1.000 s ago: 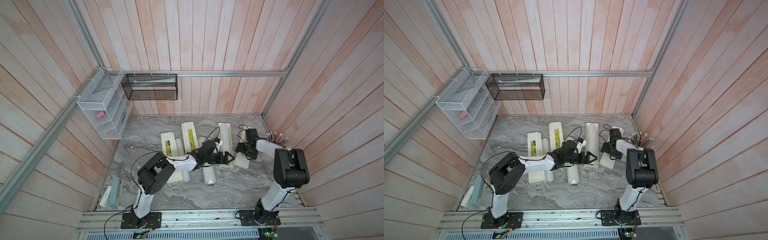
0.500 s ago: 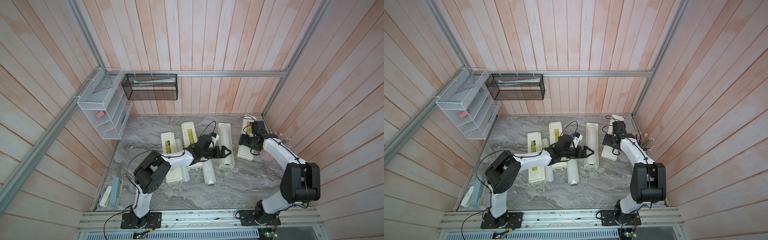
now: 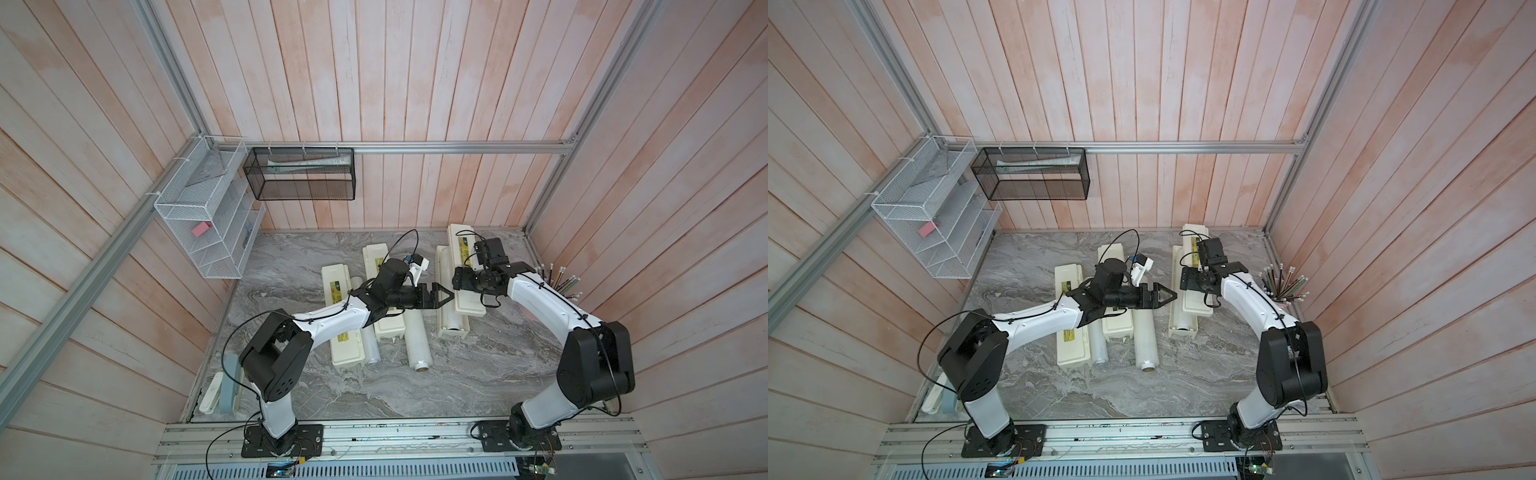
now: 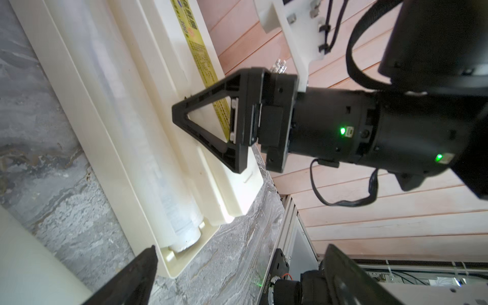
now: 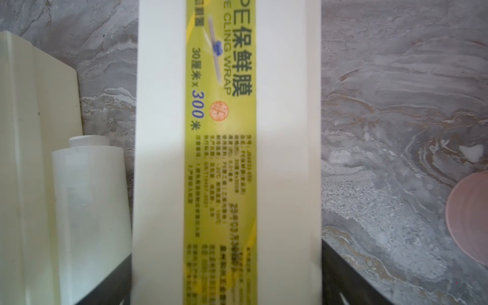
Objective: Put plastic wrap rolls into dispensers
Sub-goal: Close the lid on the plastic wrap cutting box.
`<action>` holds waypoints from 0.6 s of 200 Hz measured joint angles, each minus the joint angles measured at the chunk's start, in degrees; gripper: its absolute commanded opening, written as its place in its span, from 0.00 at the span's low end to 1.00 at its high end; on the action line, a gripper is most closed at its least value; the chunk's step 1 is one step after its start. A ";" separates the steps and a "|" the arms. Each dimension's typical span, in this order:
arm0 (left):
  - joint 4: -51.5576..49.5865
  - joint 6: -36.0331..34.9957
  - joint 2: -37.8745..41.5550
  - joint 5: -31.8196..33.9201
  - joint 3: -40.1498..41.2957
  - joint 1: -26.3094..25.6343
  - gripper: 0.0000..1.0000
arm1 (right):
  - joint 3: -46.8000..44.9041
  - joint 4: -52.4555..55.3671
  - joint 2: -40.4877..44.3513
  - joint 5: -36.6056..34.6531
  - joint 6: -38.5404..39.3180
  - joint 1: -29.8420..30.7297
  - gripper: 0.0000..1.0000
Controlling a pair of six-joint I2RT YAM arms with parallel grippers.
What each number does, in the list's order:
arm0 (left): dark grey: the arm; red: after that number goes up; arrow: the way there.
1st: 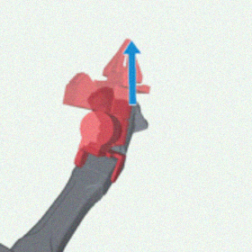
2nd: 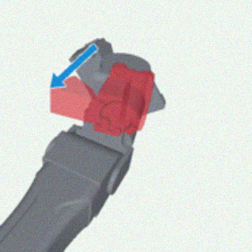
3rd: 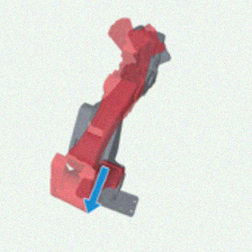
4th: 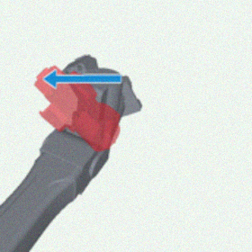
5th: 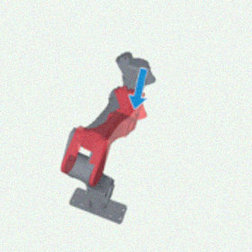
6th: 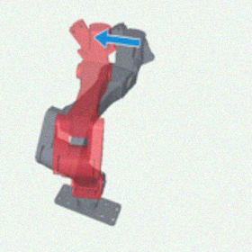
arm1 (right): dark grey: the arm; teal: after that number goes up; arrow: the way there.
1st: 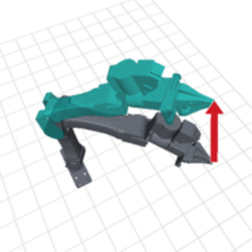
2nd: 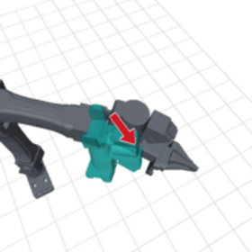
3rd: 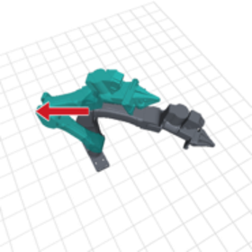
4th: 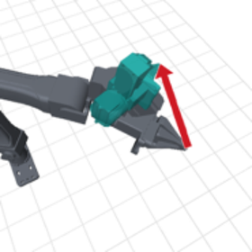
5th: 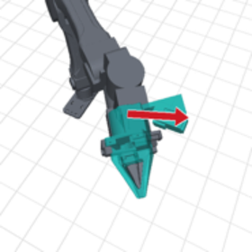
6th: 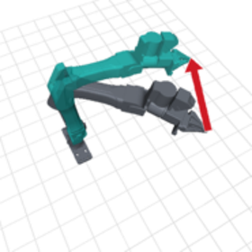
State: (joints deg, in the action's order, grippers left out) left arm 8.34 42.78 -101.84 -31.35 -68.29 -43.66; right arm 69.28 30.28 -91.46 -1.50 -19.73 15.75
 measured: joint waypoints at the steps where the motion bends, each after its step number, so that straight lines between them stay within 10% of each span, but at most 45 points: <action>1: -0.02 0.00 0.09 -0.04 0.17 0.00 1.00 | 0.00 -0.09 -0.07 -0.02 -0.02 0.07 0.84; 120: 1.79 3.41 0.39 -3.34 5.22 -2.60 1.00 | -6.64 -5.51 -0.79 -0.17 -6.23 3.96 0.85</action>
State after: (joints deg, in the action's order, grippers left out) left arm 10.13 46.19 -101.45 -34.70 -63.07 -46.26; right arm 62.63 24.77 -92.25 -1.67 -25.96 19.70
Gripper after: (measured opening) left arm 0.998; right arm 0.888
